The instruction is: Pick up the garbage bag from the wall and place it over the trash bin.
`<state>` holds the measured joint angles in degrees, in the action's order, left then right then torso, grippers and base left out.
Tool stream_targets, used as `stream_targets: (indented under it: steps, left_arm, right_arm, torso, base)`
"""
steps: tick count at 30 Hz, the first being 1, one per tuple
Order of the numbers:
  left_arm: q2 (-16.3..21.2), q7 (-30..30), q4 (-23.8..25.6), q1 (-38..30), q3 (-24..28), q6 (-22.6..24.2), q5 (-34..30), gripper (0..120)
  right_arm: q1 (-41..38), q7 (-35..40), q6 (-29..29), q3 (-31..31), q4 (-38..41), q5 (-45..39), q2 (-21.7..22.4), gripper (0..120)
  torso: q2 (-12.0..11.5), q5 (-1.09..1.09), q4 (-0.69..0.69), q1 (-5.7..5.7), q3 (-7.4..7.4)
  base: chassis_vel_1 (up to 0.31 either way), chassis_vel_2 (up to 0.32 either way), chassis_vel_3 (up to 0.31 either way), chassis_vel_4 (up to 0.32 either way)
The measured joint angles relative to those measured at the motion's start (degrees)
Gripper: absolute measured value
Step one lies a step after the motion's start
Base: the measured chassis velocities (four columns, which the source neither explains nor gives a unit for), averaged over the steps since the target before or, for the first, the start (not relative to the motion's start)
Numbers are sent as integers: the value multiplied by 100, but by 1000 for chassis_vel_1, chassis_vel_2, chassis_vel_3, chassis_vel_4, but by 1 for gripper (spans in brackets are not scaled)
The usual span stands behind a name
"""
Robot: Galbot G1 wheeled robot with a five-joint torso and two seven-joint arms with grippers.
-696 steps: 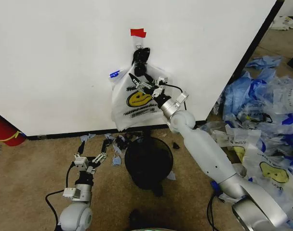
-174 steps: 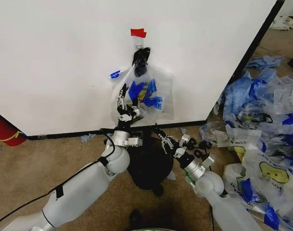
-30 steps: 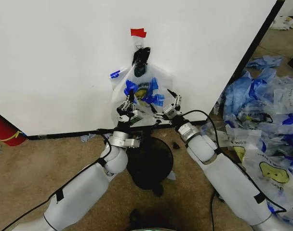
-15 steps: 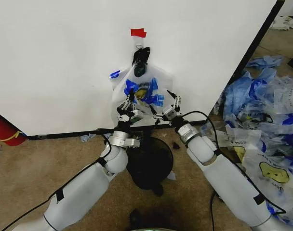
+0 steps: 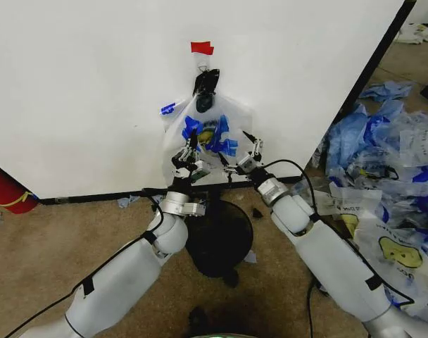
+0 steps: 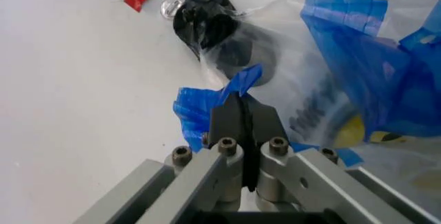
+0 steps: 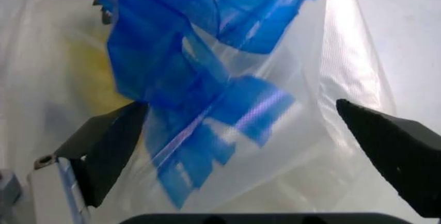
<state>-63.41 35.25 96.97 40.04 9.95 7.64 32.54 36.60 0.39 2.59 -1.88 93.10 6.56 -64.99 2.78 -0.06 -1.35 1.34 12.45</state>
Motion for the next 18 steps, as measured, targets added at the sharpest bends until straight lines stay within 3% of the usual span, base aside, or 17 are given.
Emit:
stream_targets:
  steps: [12,15,18]
  left_arm:
    - [-3,-5,-37,-14,-11,-31,-1,0]
    - [-25,-5,-63,-32,-3,-39,-1,0]
    - [-49,-5,-89,-47,15,-45,-1,0]
  right_arm:
    - [-40,6,-5,-16,13,-31,-15,100]
    - [-31,-11,0,12,20,-32,-6,97]
    - [-15,-58,28,47,30,-27,1,85]
  torso:
    - [0,0,0,0,0]
    - [0,0,0,0,0]
    - [0,0,-1,0,0]
  base:
    - [0,0,0,0]
    - [0,0,0,0]
    - [0,0,0,0]
